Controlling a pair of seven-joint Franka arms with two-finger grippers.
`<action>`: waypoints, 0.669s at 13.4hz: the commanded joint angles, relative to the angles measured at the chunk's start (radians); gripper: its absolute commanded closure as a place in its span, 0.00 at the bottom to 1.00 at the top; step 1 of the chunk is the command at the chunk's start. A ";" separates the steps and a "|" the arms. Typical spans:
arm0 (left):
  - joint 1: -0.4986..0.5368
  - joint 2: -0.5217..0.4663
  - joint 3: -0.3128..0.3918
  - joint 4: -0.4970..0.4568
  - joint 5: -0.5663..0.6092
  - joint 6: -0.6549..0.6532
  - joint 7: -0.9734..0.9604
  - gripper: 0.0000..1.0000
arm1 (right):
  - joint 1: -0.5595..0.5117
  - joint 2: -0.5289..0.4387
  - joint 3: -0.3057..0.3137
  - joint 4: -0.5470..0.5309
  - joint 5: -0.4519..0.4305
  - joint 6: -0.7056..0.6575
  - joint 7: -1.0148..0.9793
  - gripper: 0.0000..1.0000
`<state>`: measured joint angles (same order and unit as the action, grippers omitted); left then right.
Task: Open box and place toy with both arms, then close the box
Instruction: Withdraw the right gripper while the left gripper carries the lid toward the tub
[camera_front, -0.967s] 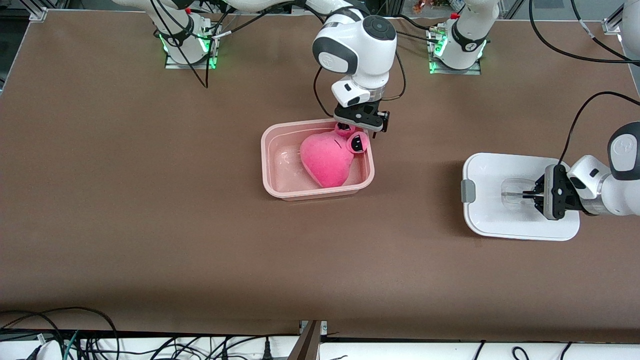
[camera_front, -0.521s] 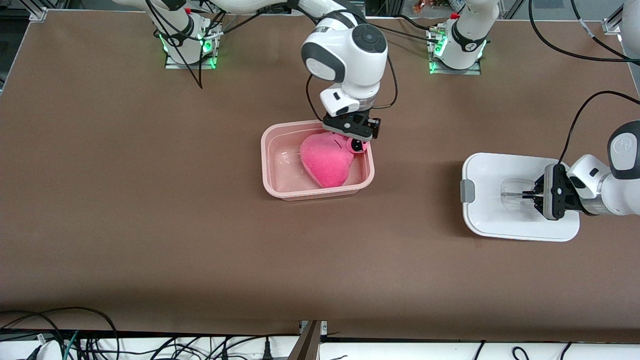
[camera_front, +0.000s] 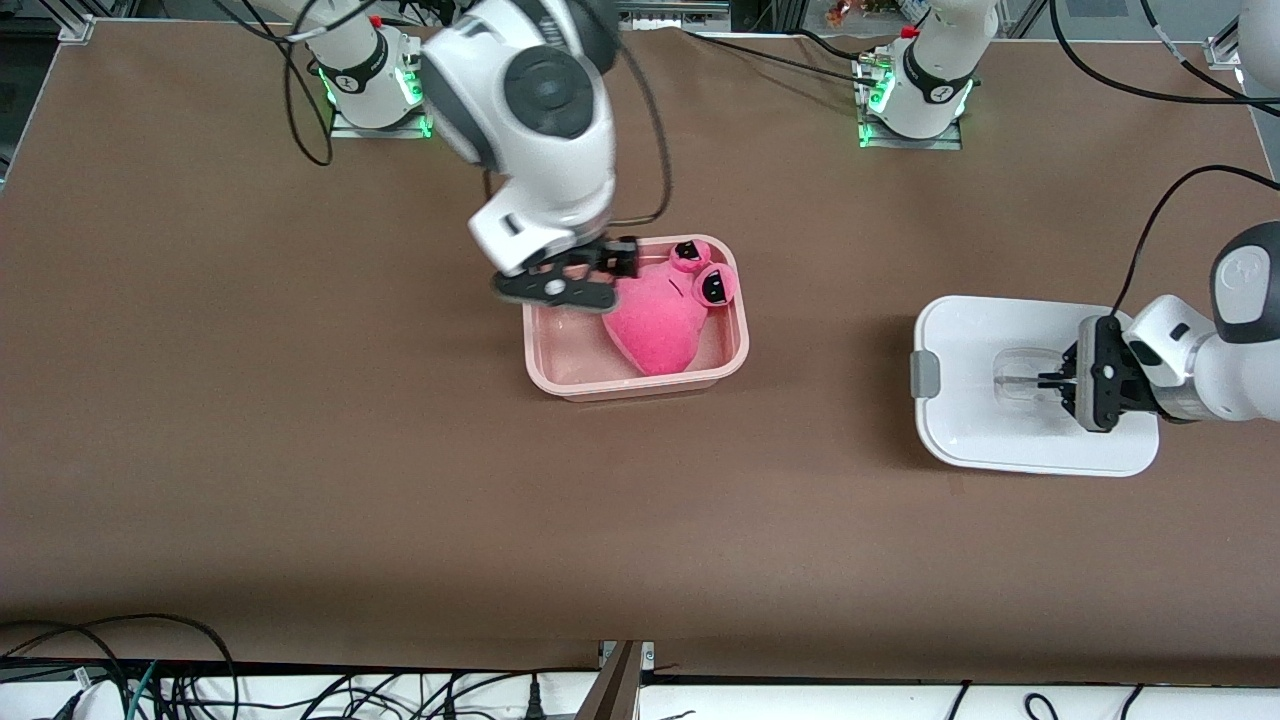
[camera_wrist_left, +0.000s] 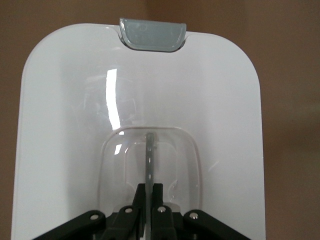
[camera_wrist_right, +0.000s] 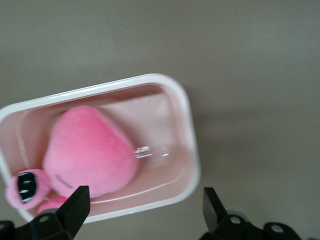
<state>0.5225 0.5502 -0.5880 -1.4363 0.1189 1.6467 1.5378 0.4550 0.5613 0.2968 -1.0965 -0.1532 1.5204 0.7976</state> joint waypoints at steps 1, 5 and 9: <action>-0.024 -0.032 -0.091 0.000 0.013 -0.042 -0.083 1.00 | -0.114 -0.030 0.008 -0.022 0.026 -0.098 -0.177 0.00; -0.134 -0.032 -0.156 0.003 -0.005 -0.041 -0.281 1.00 | -0.269 -0.078 0.007 -0.022 0.026 -0.192 -0.351 0.00; -0.326 -0.021 -0.154 0.040 -0.007 -0.013 -0.516 1.00 | -0.438 -0.098 0.007 -0.022 0.024 -0.285 -0.578 0.00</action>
<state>0.2859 0.5338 -0.7544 -1.4309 0.1169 1.6316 1.1110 0.0999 0.4941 0.2905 -1.0967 -0.1492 1.2781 0.3210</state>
